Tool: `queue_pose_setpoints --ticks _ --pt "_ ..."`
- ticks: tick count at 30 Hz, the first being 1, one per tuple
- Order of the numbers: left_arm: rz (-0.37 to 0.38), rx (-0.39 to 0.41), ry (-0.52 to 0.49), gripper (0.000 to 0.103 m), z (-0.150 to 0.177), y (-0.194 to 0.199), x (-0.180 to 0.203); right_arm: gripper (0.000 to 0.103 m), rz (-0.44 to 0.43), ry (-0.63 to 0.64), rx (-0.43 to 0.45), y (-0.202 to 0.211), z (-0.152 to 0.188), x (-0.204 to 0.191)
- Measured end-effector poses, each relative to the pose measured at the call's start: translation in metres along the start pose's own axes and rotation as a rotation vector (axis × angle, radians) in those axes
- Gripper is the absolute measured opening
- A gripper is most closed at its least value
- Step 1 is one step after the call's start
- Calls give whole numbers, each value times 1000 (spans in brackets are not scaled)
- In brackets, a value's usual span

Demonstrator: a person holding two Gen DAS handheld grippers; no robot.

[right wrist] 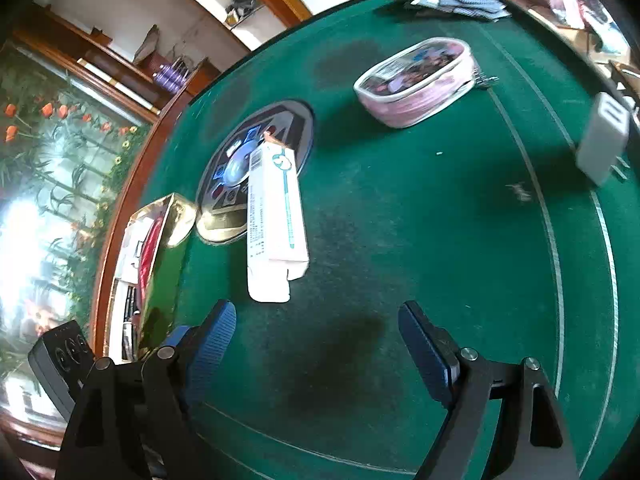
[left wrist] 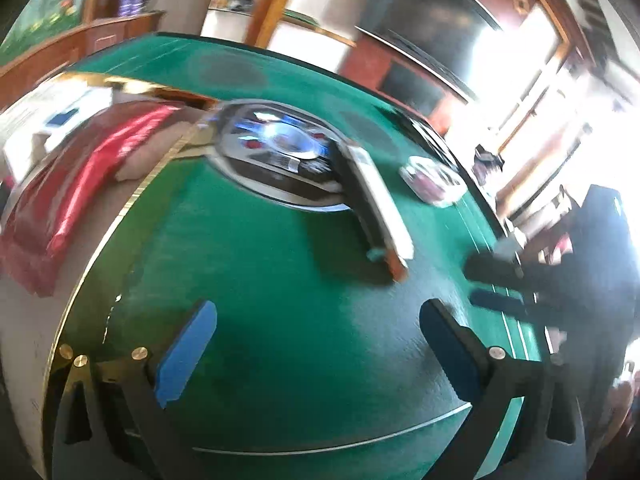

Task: Organize objects
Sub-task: 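Grasp and lift the white-and-blue printed box with the right tool, then grasp teal-capped black marker with left tool while right tool holds the box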

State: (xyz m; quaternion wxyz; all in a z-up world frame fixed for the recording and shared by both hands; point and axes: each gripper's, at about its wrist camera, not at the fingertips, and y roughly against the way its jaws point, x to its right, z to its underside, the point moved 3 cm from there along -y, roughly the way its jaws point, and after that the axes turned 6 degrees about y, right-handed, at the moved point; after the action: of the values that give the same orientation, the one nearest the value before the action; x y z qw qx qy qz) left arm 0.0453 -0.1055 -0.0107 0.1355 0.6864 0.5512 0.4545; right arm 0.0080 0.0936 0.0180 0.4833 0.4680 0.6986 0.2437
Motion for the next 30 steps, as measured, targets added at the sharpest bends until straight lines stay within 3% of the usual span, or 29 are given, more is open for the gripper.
queue_pose_setpoints --ticks 3,8,12,16,19,21,23,30 --pt "11 22 52 101 -3 5 -9 87 64 57 19 2 4 -12" --pt "-46 12 1 102 -1 0 0 87 186 191 55 -7 -7 -39" --pt "-40 14 6 102 -1 -2 1 87 184 195 69 -18 -34 -54" --pt "-53 15 -5 102 0 -2 1 87 248 182 25 -45 -63 -56" --pt "-55 14 -6 102 0 -1 0 72 334 171 -25 -63 -73 -49" --pt "-53 15 -6 102 0 -1 1 54 379 185 -58 -70 -69 -41" --pt "-55 14 -6 102 0 -1 0 51 441 208 -70 -68 -63 -38" --pt "-69 12 -17 103 1 -1 0 49 408 226 -16 -59 -58 -27"
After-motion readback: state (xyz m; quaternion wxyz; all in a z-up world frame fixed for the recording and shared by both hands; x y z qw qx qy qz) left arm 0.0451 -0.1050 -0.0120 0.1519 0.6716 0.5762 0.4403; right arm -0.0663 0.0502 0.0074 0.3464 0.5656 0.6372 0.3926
